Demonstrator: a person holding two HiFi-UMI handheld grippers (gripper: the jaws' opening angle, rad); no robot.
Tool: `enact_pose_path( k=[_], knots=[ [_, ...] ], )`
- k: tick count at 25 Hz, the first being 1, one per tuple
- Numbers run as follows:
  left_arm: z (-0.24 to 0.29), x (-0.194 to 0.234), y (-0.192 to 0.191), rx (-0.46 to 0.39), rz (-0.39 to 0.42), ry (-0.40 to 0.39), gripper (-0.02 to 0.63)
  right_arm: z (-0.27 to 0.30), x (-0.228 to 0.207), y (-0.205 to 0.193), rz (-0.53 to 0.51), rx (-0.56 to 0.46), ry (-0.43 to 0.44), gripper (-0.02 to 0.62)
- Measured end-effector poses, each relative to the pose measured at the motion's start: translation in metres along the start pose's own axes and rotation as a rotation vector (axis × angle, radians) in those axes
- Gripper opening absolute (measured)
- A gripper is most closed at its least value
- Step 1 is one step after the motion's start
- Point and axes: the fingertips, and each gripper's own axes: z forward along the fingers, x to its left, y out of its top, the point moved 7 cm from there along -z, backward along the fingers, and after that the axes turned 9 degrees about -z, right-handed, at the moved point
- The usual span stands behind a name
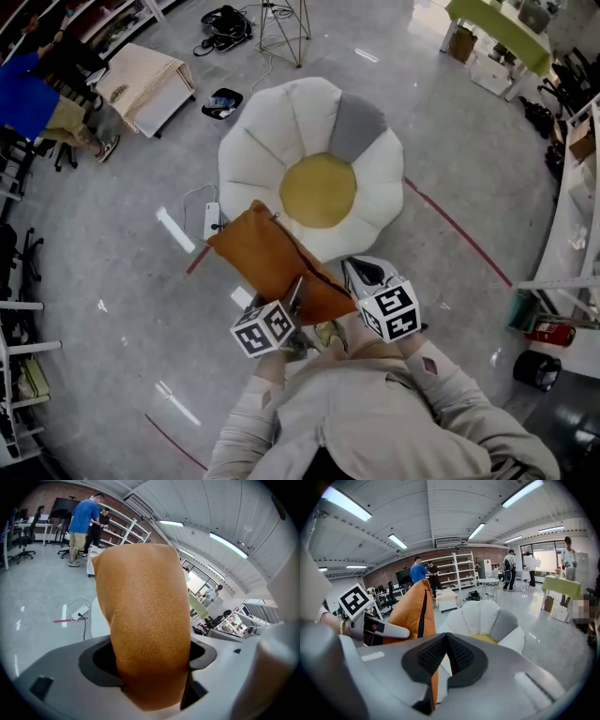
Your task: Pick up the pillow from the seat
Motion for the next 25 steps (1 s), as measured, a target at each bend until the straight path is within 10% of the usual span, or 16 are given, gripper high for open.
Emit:
enact_pose_path(
  k=[25],
  knots=[
    [-0.054,0.000,0.001,-0.084,0.041,-0.028,0.383,-0.025,0.027,0.026,-0.048,-0.046,0.010,-0.002]
  ],
)
